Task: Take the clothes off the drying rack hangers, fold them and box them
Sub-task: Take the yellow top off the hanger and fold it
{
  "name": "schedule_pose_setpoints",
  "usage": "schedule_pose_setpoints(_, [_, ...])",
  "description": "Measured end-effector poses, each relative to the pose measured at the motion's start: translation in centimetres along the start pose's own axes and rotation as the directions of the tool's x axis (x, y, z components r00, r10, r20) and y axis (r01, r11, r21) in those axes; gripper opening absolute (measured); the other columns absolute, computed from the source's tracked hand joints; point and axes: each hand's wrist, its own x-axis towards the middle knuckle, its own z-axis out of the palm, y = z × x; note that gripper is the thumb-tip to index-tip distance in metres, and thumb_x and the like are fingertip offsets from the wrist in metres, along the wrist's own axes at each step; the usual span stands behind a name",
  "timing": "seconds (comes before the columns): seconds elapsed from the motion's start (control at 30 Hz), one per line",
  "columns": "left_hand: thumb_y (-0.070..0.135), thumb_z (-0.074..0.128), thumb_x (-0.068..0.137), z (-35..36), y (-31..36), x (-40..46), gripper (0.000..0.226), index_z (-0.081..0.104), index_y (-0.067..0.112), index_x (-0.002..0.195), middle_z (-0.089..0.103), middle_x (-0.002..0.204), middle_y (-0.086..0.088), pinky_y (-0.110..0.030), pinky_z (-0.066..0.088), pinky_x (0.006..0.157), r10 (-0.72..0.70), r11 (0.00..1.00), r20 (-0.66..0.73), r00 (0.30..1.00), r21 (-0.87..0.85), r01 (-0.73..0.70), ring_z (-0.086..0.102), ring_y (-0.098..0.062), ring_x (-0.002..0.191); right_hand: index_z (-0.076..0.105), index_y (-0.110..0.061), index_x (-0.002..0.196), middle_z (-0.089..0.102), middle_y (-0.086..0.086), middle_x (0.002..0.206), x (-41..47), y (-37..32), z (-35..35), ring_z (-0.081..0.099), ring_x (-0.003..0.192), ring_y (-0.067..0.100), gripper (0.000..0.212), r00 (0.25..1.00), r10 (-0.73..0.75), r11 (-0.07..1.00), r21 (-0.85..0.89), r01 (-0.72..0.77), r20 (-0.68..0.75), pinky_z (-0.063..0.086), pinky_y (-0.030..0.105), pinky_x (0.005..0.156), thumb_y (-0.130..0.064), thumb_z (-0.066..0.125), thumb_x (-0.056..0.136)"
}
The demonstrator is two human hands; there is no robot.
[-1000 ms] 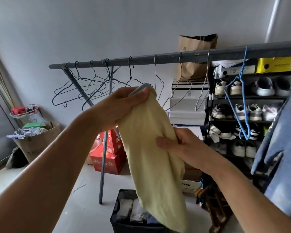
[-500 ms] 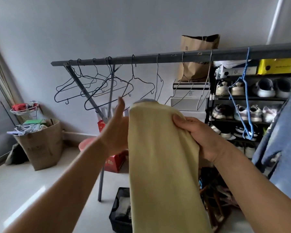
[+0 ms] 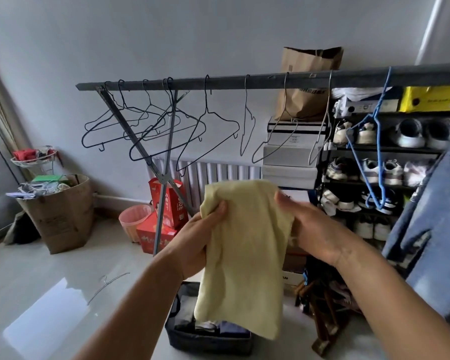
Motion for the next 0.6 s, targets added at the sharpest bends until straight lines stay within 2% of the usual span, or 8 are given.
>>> schedule_pose_setpoints(0.1, [0.034, 0.063, 0.083, -0.4, 0.7, 0.0, 0.033, 0.068, 0.012, 0.108, 0.076, 0.095, -0.010, -0.036, 0.061, 0.069, 0.008, 1.000, -0.008, 1.000, 0.011, -0.007, 0.073, -0.022, 0.085, 0.070, -0.009, 0.108, 0.073, 0.008, 0.102, -0.2, 1.5, 0.2, 0.066, 0.097, 0.023, 0.038, 0.988, -0.005, 0.995, 0.101, 0.020, -0.153, 0.048, 0.032, 0.081, -0.025, 0.073, 0.074])
schedule_pose_setpoints(0.23, [0.035, 0.069, 0.072, -1.1, 1.4, 0.0, 0.047, 0.067, 0.014, 0.114, 0.072, 0.097, -0.010, -0.033, 0.058, 0.062, 0.069, 0.998, -0.017, 0.997, 0.013, -0.069, 0.071, -0.020, 0.079, 0.069, -0.028, 0.115, 0.068, 0.003, 0.114, -0.3, 1.2, 0.2, 0.063, 0.102, 0.022, 0.038, 0.954, -0.079, 0.961, 0.234, 0.150, -0.289, 0.047, 0.031, 0.079, -0.013, 0.068, 0.080])
schedule_pose_setpoints(0.3, [0.035, 0.069, 0.072, -1.1, 1.3, 0.0, 0.046, 0.067, 0.014, 0.112, 0.072, 0.095, -0.009, -0.032, 0.058, 0.062, 0.086, 0.996, -0.008, 0.996, 0.001, -0.086, 0.071, -0.019, 0.077, 0.070, -0.031, 0.114, 0.071, -0.001, 0.110, -0.6, 0.6, 0.0, 0.064, 0.098, 0.016, 0.035, 0.953, -0.094, 0.978, 0.154, 0.143, -0.289, 0.045, 0.027, 0.076, -0.012, 0.062, 0.087])
schedule_pose_setpoints(0.37, [0.035, 0.068, 0.074, -0.8, 1.2, -0.2, 0.039, 0.069, 0.013, 0.106, 0.073, 0.091, -0.008, -0.032, 0.059, 0.064, 0.086, 0.996, 0.023, 0.996, 0.027, -0.087, 0.072, -0.018, 0.077, 0.071, -0.032, 0.112, 0.070, -0.002, 0.109, -1.4, -0.4, 0.0, 0.063, 0.099, 0.014, 0.025, 0.945, -0.095, 0.989, -0.139, 0.054, -0.313, 0.045, 0.026, 0.076, -0.023, 0.062, 0.091])
schedule_pose_setpoints(0.4, [0.036, 0.067, 0.075, -0.6, 1.1, -0.2, 0.038, 0.069, 0.012, 0.105, 0.073, 0.092, -0.008, -0.033, 0.060, 0.066, 0.081, 0.996, 0.032, 0.996, 0.044, -0.082, 0.072, -0.019, 0.079, 0.067, -0.034, 0.116, 0.066, -0.002, 0.115, -1.8, -1.1, 0.0, 0.059, 0.103, 0.013, 0.026, 0.938, -0.125, 0.935, -0.356, 0.002, -0.323, 0.045, 0.028, 0.081, -0.037, 0.062, 0.091])
schedule_pose_setpoints(0.47, [0.039, 0.068, 0.075, -0.3, 1.1, -0.1, 0.045, 0.068, 0.010, 0.109, 0.072, 0.098, -0.012, -0.038, 0.060, 0.074, 0.053, 0.995, 0.056, 0.997, 0.080, -0.058, 0.071, -0.023, 0.085, 0.051, -0.038, 0.133, 0.045, -0.002, 0.134, -2.6, -2.2, 0.2, 0.044, 0.121, 0.014, 0.070, 0.939, -0.238, 0.678, -0.735, -0.021, -0.247, 0.042, 0.035, 0.098, -0.071, 0.059, 0.072])
schedule_pose_setpoints(0.53, [0.042, 0.066, 0.077, 0.2, 1.1, 0.1, 0.043, 0.072, 0.010, 0.104, 0.072, 0.099, -0.014, -0.041, 0.059, 0.081, 0.027, 0.992, 0.101, 0.995, 0.124, -0.039, 0.070, -0.026, 0.088, 0.028, -0.047, 0.145, 0.018, -0.014, 0.153, -2.8, -3.6, 1.7, 0.017, 0.140, 0.006, 0.100, 0.962, -0.273, 0.465, -0.878, 0.113, -0.021, 0.023, 0.040, 0.117, -0.079, 0.063, 0.056])
schedule_pose_setpoints(0.6, [0.042, 0.062, 0.082, 0.8, 1.1, 0.2, 0.036, 0.075, 0.013, 0.098, 0.072, 0.101, -0.016, -0.042, 0.059, 0.084, 0.012, 0.988, 0.162, 0.987, 0.147, -0.036, 0.070, -0.028, 0.092, 0.007, -0.050, 0.148, 0.009, -0.023, 0.157, -2.3, -3.7, 3.1, 0.011, 0.141, -0.001, 0.117, 0.972, -0.182, 0.293, -0.935, 0.199, 0.150, 0.015, 0.037, 0.120, -0.070, 0.076, 0.056])
